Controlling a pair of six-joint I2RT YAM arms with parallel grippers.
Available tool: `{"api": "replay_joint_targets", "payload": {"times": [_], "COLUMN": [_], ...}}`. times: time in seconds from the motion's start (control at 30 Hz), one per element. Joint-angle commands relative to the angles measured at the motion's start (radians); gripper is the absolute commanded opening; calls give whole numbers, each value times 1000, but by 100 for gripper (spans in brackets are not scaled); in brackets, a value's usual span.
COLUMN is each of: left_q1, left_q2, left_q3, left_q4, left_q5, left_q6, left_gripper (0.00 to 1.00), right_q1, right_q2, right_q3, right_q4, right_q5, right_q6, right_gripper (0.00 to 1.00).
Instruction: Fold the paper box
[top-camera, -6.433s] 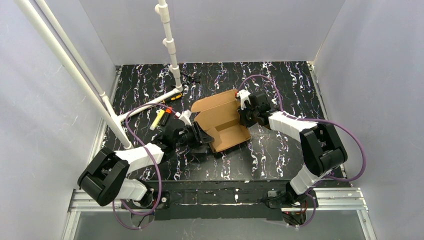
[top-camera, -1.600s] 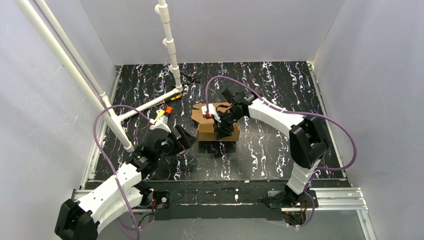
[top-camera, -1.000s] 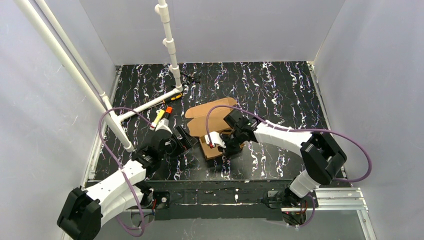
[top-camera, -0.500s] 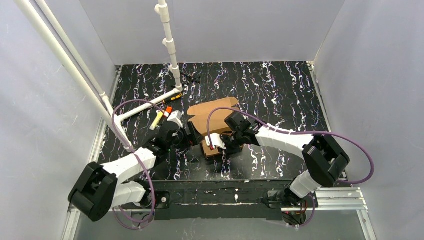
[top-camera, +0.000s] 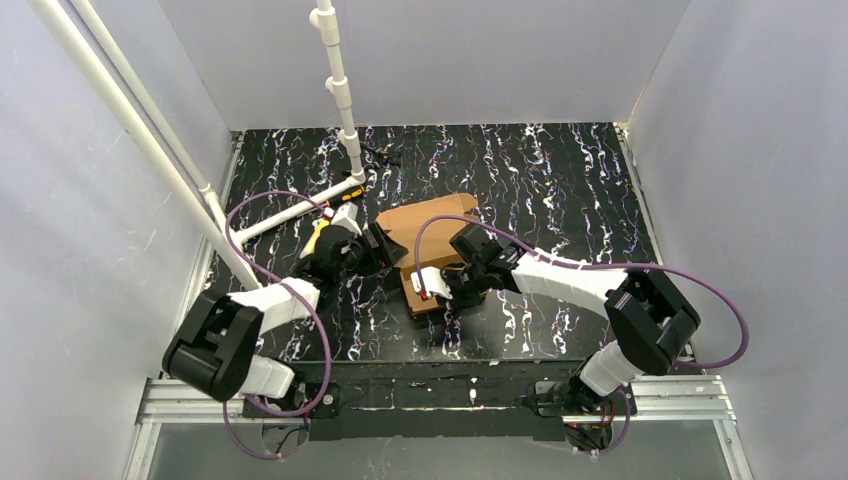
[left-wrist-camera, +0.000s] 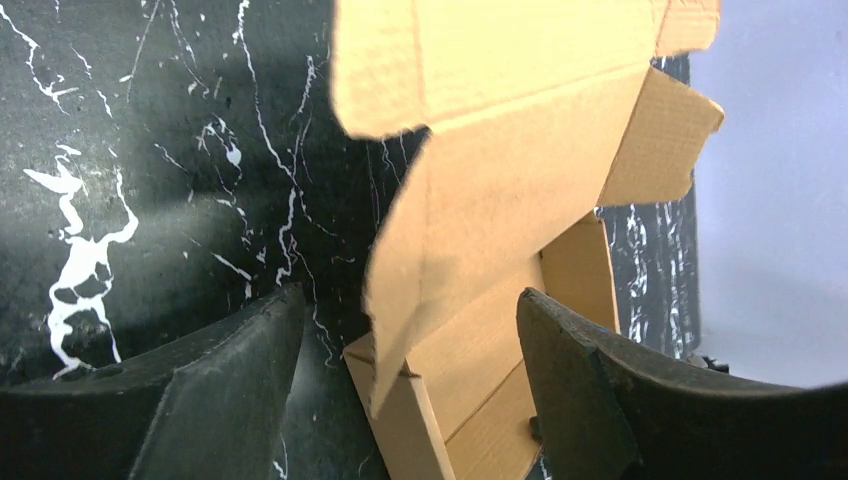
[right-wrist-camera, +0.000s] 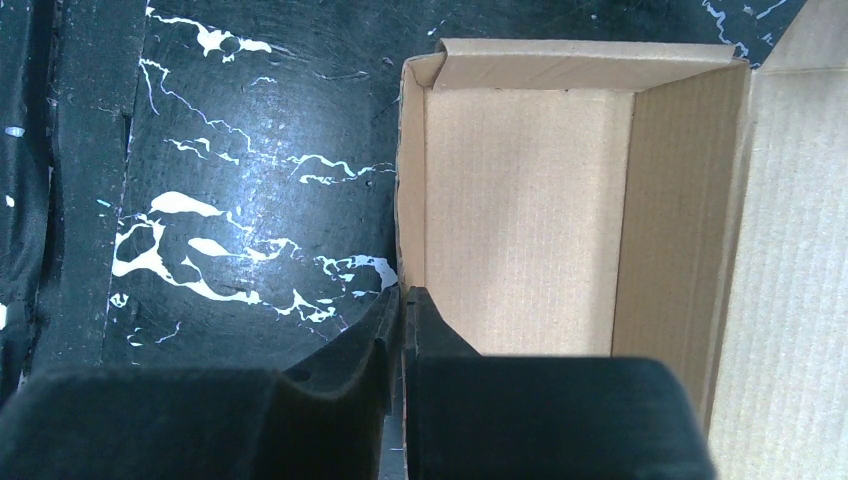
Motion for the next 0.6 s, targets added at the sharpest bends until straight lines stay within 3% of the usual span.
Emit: {"api": "replay_joint_targets", "payload": {"times": [0.0, 0.1, 0.3, 0.33, 0.57], "left_q1": [51, 62, 64, 64, 63], "left_q2": [88, 142, 187, 186, 151], "left_q3": [6, 37, 73, 72, 29], "left_q4": [186, 217, 224, 224, 231], "left_q5": [137, 184, 262, 276, 330], "left_q6": [-89, -94, -48, -37, 10], "left_gripper": [72, 57, 4, 0, 0], "right_q1": [6, 6, 4, 4, -2], "right_q2": [-29, -27, -21, -19, 4], "right_q3": [-4, -4, -2, 1, 17], "right_q4": [10, 13, 22, 29, 110], "right_q5": [-13, -7, 0, 5, 92], "right_q6": [-10, -10, 8, 21, 149], "right_gripper": [14, 14, 14, 15, 15]}}
